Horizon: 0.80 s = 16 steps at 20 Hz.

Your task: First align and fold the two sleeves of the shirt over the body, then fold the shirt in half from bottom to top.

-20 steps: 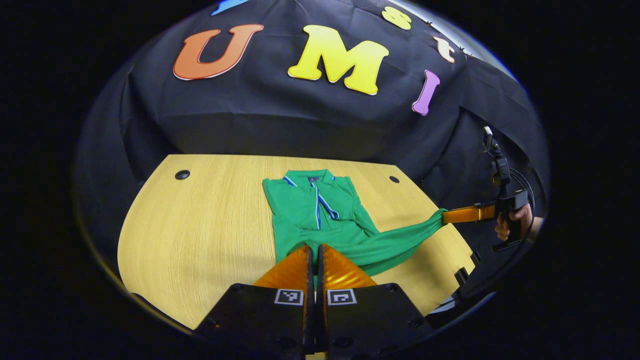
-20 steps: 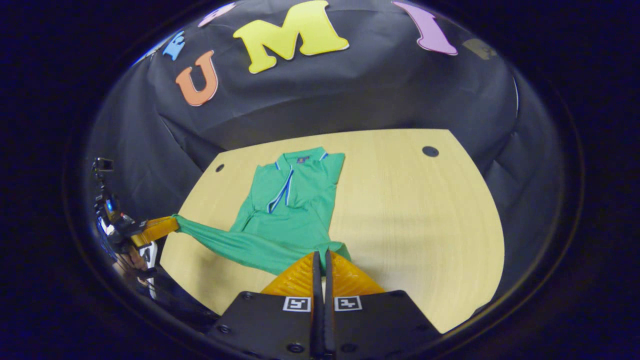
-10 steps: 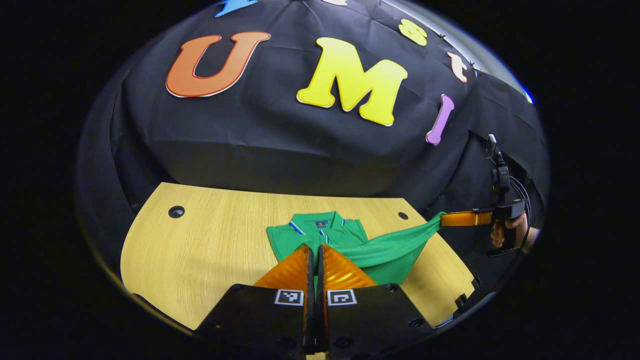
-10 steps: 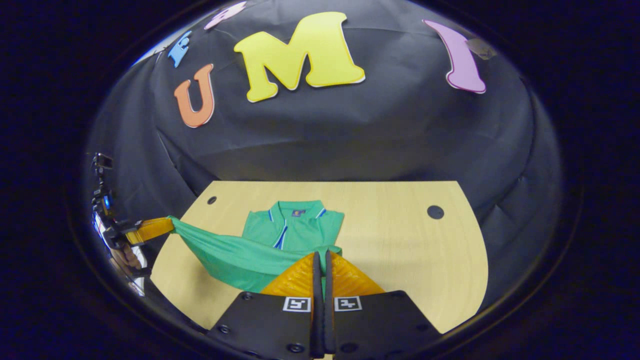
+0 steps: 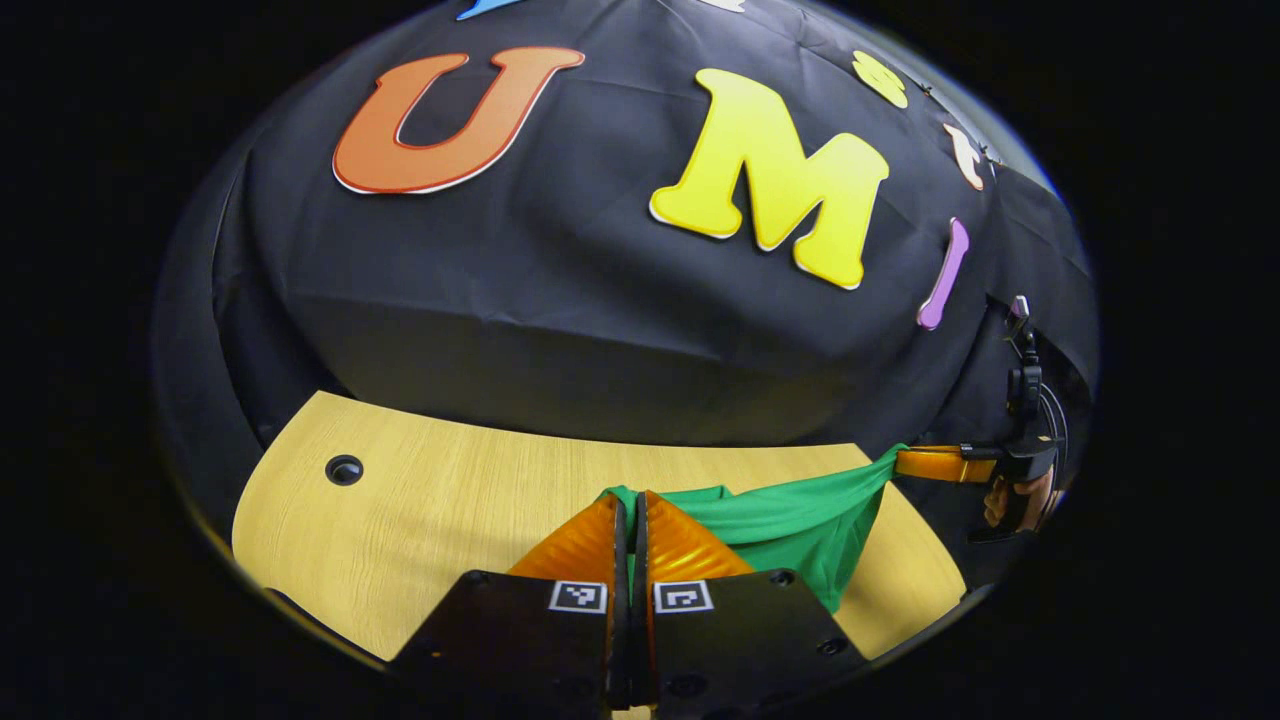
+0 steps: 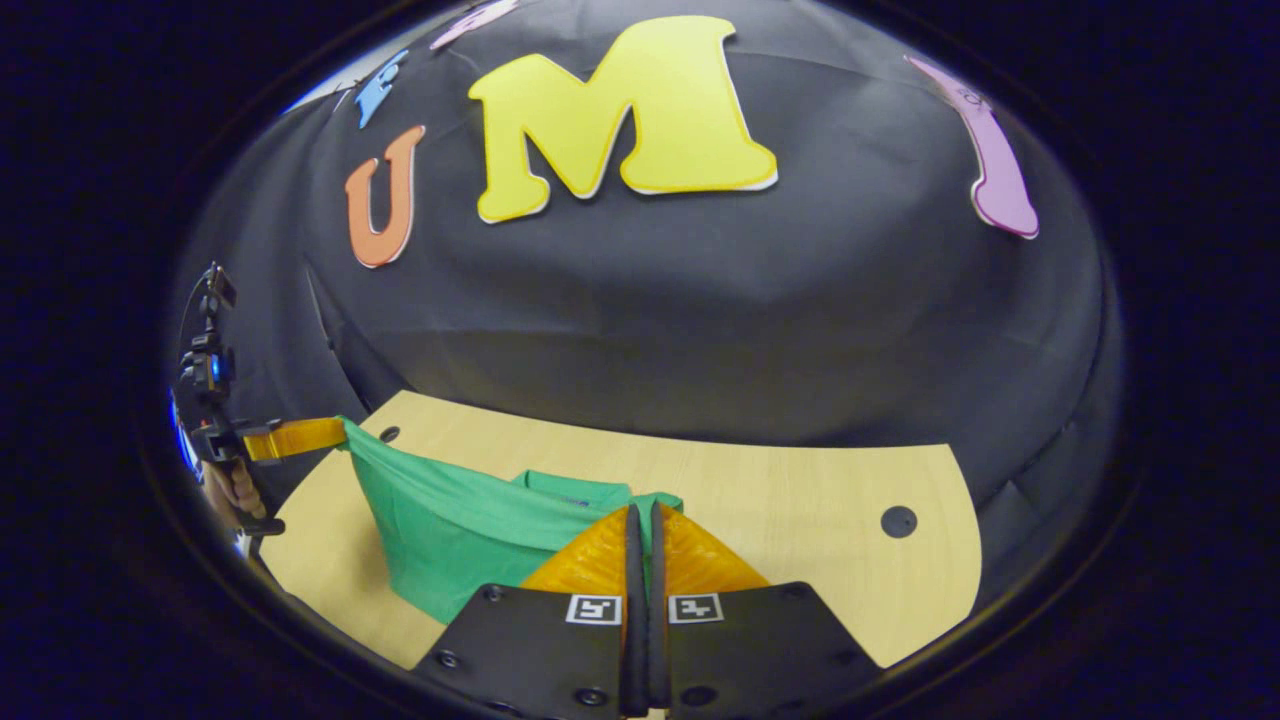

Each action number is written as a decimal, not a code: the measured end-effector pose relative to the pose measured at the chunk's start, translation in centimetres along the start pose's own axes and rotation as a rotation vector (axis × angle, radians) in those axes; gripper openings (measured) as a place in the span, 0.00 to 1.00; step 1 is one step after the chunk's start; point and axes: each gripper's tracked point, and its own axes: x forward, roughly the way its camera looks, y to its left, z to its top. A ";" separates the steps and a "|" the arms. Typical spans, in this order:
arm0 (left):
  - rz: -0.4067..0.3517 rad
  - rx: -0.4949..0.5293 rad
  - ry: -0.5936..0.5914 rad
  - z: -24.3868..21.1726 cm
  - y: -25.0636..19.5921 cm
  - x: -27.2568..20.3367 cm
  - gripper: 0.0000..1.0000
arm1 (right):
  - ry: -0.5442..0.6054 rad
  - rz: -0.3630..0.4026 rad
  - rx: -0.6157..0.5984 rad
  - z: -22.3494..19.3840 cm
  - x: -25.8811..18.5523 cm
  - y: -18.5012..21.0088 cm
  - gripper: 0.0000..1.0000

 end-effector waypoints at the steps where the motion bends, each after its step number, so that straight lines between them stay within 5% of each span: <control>1: 0.004 -0.002 0.004 -0.5 0.6 1.3 0.03 | 0.007 -0.005 0.010 -0.6 1.5 -0.5 0.02; 9: 0.095 -0.056 0.092 -7.9 5.7 11.8 0.04 | 0.050 -0.048 0.003 -5.8 12.7 -3.3 0.03; 15: 0.207 -0.041 0.105 -10.1 7.3 14.0 0.11 | 0.082 -0.096 -0.032 -7.7 14.7 -3.4 0.00; 16: 0.225 -0.031 0.104 -9.9 7.5 14.0 0.14 | 0.085 -0.102 -0.029 -7.6 14.4 -3.4 0.10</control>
